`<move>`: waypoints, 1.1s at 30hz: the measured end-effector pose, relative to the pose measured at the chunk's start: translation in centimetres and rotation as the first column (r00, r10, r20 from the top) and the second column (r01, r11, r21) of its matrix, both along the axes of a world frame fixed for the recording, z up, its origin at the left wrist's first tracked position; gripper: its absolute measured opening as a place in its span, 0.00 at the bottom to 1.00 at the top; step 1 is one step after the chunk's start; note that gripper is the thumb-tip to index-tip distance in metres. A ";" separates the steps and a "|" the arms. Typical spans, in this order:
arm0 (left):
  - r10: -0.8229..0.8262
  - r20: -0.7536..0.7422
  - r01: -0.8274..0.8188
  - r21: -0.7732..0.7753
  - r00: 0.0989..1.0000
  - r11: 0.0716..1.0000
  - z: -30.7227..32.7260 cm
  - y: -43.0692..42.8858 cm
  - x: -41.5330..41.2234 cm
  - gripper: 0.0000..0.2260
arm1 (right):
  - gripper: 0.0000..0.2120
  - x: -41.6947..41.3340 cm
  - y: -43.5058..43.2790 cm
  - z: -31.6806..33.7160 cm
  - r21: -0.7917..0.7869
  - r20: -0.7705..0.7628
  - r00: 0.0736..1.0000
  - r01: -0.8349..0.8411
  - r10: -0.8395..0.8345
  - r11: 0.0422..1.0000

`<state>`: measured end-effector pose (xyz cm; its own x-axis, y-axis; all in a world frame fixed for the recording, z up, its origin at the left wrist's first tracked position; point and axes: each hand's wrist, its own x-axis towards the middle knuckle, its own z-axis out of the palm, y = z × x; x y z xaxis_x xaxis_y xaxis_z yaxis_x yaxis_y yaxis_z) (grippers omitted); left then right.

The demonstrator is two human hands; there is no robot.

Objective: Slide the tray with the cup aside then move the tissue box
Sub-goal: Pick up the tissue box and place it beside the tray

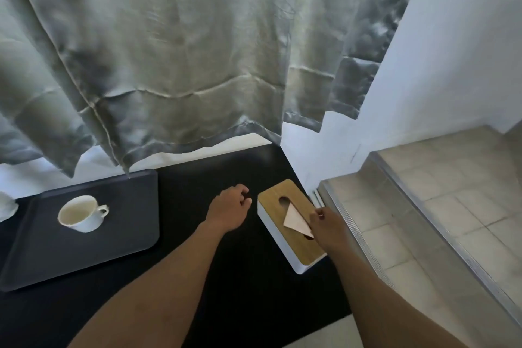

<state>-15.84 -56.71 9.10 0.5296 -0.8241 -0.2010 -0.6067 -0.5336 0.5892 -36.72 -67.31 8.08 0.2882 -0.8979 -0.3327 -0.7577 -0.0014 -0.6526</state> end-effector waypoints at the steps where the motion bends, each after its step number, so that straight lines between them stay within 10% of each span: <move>1: -0.009 -0.004 0.009 0.015 1.000 1.000 -0.4 -0.5 -0.8 0.15 | 0.13 -0.8 0.0 -0.5 0.018 0.002 1.000 0.015 -0.015 1.000; 13: -0.014 -0.011 0.015 0.140 1.000 0.990 -3.5 -5.0 -2.8 0.28 | 0.40 -2.9 1.6 -4.2 0.443 -0.027 0.874 0.445 -0.484 0.778; 17: -0.010 -0.116 0.031 0.179 0.993 0.983 -4.7 -5.9 -3.0 0.31 | 0.36 -2.4 2.0 -4.6 0.564 0.001 0.833 0.457 -0.554 0.688; 33: 0.063 -0.123 -0.019 0.331 0.990 0.943 -5.8 -3.8 -0.2 0.14 | 0.26 -2.9 -0.1 -6.7 0.431 0.149 0.882 0.348 -0.446 0.832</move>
<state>-16.06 -60.54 3.30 0.5126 -0.6783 -0.5265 -0.5098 -0.7338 0.4491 -39.59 -67.46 1.41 0.0467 -0.7669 -0.6401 -0.4626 0.5513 -0.6943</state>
